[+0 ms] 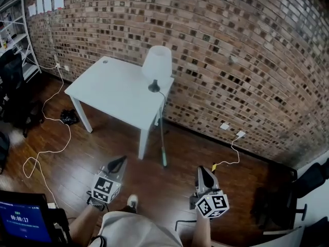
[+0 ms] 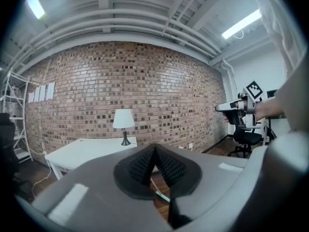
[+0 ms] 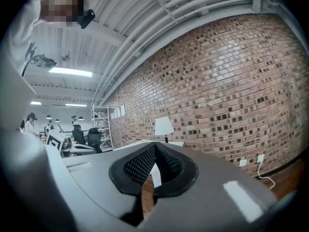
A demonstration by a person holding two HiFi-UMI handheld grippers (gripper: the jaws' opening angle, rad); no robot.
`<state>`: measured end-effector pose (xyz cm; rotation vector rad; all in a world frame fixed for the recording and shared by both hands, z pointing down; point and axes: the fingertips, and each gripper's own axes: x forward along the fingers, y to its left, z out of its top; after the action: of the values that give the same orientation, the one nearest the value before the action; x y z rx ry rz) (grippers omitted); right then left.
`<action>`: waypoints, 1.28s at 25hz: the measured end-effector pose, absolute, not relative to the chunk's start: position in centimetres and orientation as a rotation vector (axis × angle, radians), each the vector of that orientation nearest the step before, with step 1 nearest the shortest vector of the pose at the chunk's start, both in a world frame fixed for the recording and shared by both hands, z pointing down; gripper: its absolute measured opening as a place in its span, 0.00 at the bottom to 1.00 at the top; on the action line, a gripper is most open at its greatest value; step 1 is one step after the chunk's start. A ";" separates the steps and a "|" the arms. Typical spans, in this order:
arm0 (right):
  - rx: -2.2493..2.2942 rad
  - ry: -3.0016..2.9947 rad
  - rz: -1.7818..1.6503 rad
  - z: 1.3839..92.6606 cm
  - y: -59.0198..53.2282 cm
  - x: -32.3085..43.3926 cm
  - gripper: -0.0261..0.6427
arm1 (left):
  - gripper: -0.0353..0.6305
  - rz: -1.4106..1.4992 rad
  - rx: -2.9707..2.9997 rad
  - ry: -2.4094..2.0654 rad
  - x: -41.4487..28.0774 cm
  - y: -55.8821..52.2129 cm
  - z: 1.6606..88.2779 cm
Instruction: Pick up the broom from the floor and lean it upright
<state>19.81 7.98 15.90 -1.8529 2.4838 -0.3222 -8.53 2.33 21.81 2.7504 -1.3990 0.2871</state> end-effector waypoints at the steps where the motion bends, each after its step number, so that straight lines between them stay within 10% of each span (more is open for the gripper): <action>1: -1.843 2.491 -0.312 15.8 9.2 20.1 0.06 | 0.05 0.285 2.754 -1.401 -7.9 3.7 21.7; 16: -1.782 2.561 -0.246 17.5 28.7 21.7 0.06 | 0.05 0.293 2.722 -1.483 -3.6 24.8 22.1; 32: -1.819 2.466 -0.347 16.4 30.1 16.2 0.06 | 0.05 0.323 2.751 -1.474 -10.0 24.9 20.4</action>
<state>16.20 30.09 16.44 -1.8193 2.4658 -0.3473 -10.02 24.87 20.35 2.7511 -1.4741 0.3228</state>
